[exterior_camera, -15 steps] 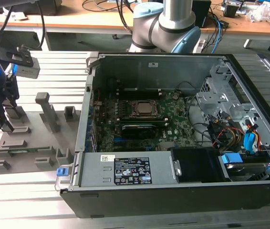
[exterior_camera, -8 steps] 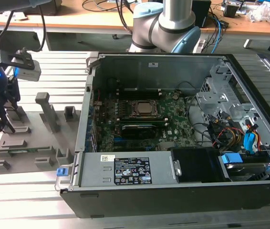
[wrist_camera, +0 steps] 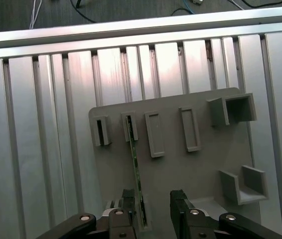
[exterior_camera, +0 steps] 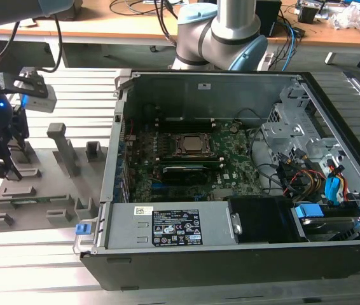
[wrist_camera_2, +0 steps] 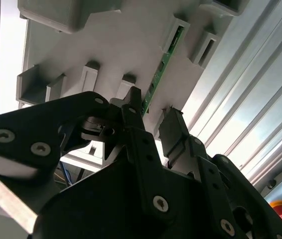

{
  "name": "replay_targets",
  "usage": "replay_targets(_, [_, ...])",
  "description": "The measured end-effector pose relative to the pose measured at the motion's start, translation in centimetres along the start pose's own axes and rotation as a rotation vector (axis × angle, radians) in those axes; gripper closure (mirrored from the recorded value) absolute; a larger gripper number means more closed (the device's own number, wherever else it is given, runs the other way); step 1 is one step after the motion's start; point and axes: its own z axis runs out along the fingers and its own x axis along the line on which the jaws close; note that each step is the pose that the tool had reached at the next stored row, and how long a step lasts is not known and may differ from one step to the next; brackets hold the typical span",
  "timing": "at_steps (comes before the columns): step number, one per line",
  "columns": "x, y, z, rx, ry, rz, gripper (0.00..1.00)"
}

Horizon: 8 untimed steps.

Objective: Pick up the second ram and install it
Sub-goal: 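Pick up the second ram and move it above second insertion slot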

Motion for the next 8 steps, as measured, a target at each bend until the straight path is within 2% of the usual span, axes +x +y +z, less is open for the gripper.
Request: replay_targets(8, [0.01,-0.02,0.63,-0.0001,0.0,0.0,0.58])
